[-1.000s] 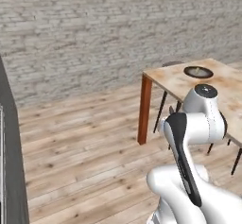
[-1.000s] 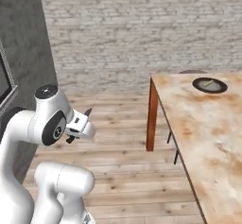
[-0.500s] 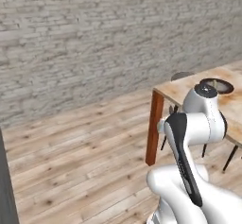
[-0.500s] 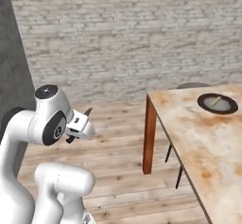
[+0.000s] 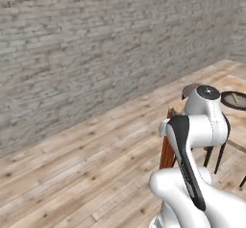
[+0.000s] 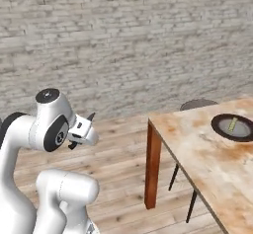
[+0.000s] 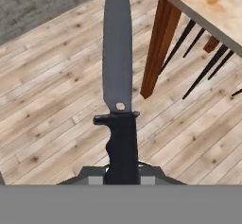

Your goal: Retrieve the butter from the fridge and place it on a plate on the dining table. Then retrieve the butter knife by the fridge and place it near the plate.

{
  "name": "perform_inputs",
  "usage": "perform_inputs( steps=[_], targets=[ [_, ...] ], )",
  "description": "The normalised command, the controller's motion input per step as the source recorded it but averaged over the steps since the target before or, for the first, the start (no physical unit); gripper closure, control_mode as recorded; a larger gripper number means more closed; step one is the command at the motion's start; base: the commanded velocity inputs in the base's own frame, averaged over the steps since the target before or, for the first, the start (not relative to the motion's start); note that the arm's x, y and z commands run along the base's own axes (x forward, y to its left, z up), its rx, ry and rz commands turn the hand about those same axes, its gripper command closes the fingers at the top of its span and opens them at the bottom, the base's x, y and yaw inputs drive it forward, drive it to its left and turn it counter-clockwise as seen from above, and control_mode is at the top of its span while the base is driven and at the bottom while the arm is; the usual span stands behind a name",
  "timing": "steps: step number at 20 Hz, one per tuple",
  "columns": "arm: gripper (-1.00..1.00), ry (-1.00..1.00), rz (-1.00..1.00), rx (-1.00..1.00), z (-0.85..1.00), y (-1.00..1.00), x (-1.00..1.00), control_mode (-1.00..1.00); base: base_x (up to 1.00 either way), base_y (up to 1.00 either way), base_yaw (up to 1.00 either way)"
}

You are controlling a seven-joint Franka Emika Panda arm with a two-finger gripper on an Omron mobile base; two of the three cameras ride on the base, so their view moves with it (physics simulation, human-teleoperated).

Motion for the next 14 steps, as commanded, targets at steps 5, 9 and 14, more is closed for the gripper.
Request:
perform_inputs(
  steps=[5, 9, 14],
  targets=[
    [1.00, 0.00, 0.00, 0.00, 0.00, 0.00, 0.00, 1.00, 0.98, 0.98, -0.57],
    [1.00, 0.00, 0.00, 0.00, 0.00, 0.00, 0.00, 1.00, 0.83, 1.00, -0.63],
    [1.00, 0.00, 0.00, 0.00, 0.00, 0.00, 0.00, 1.00, 0.54, 1.00, -0.64]
  ],
)
